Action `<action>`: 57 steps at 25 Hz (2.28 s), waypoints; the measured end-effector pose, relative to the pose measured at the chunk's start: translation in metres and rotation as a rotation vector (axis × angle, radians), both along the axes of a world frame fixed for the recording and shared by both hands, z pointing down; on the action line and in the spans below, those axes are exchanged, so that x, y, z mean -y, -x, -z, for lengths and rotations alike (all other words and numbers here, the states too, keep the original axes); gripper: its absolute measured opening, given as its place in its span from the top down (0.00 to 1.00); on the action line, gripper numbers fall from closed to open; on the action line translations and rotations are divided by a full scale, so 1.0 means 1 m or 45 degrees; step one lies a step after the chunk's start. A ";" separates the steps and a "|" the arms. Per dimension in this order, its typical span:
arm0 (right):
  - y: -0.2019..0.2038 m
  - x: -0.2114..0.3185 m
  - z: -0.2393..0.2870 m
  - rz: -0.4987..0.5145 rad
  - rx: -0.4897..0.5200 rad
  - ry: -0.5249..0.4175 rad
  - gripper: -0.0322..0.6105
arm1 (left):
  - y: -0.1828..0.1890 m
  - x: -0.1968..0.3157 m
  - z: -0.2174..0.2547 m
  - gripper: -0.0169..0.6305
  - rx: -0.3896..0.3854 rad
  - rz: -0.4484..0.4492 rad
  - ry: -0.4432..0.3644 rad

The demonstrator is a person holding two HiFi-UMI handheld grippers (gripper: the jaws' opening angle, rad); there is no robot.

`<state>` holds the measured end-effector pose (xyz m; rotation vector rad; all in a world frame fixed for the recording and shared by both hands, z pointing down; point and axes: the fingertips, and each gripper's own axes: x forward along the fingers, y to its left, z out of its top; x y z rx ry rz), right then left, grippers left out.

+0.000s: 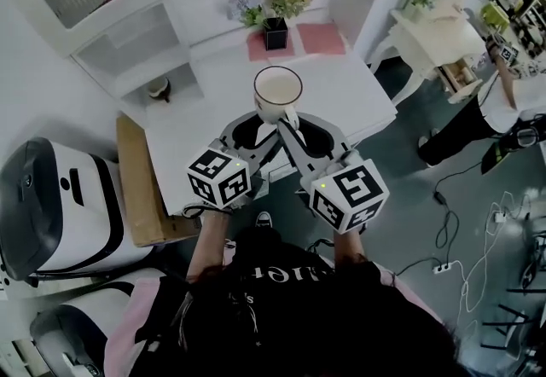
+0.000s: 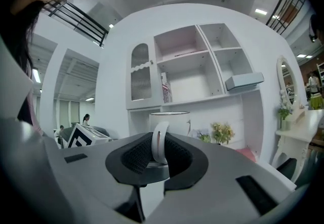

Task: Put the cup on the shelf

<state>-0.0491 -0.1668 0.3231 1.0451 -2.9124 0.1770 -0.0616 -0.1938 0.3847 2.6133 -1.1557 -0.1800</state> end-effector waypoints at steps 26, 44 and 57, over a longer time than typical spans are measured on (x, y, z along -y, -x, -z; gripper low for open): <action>0.051 0.115 0.023 0.048 -0.016 -0.041 0.82 | 0.050 0.115 0.023 0.61 -0.035 -0.005 -0.050; 0.031 0.239 0.096 0.214 0.065 -0.187 0.82 | 0.036 0.243 0.098 0.61 -0.004 0.144 -0.182; 0.024 0.299 0.135 0.232 0.185 -0.244 0.82 | 0.035 0.302 0.139 0.61 0.054 0.210 -0.230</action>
